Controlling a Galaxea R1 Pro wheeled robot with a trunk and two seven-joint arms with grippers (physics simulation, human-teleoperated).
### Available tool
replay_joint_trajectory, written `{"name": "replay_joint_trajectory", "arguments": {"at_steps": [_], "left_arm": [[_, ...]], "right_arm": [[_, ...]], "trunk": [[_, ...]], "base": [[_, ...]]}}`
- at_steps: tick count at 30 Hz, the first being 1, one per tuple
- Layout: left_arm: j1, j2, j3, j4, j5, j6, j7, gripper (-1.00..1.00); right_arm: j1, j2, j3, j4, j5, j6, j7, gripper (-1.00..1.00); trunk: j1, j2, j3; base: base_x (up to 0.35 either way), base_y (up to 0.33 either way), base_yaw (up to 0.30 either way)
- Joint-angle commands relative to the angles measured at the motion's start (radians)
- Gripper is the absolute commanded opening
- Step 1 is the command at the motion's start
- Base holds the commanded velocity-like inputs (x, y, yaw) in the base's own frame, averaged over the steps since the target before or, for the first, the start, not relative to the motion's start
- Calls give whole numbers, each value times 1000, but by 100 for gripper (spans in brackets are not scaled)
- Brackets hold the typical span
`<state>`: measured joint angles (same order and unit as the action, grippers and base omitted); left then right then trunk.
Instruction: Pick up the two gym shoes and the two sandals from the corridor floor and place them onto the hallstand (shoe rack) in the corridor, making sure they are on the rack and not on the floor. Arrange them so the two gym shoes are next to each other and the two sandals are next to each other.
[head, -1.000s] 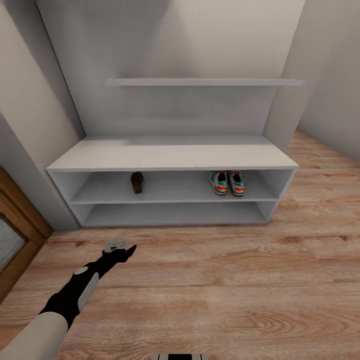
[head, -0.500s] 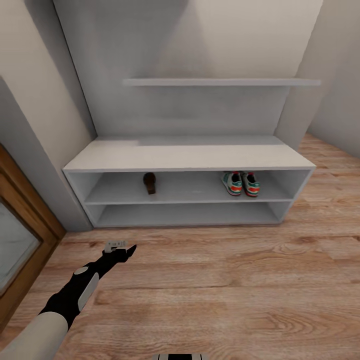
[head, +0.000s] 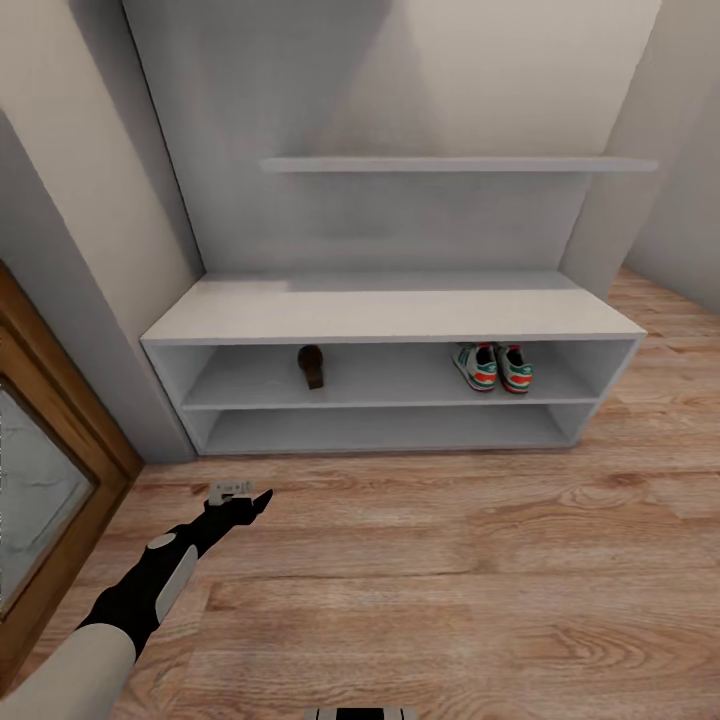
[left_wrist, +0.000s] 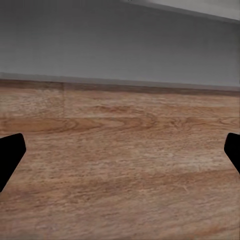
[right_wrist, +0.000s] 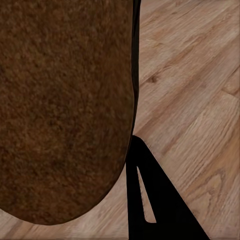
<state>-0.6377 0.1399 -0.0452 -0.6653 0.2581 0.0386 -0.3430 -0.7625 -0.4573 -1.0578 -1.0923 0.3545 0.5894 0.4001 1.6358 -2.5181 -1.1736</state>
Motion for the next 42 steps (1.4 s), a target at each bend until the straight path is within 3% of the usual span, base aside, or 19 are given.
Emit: {"name": "replay_joint_trajectory", "arguments": {"at_steps": [1,7,24,42], "left_arm": [[0,1,-4,0,10,4,-1,100],[0,0,-5,0,10,4,-1,100],[0,0,-5,0,10,3,-1,100],[0,-1,-5,0,10,3,0,100]], "right_arm": [[-1,0,-2,-1,11,3,9,-100],[-1,2,-2,-1,12,3,9,-100],[-1,3,-2,-1,12,3,9,-100],[-1,6,-4,-1,12,4,9,-100]], "trunk": [[0,0,-1],[0,0,-1],[0,0,-1],[0,0,-1]], "base": [[0,61,0],[0,17,61],[0,1,260],[-80,0,14]]}}
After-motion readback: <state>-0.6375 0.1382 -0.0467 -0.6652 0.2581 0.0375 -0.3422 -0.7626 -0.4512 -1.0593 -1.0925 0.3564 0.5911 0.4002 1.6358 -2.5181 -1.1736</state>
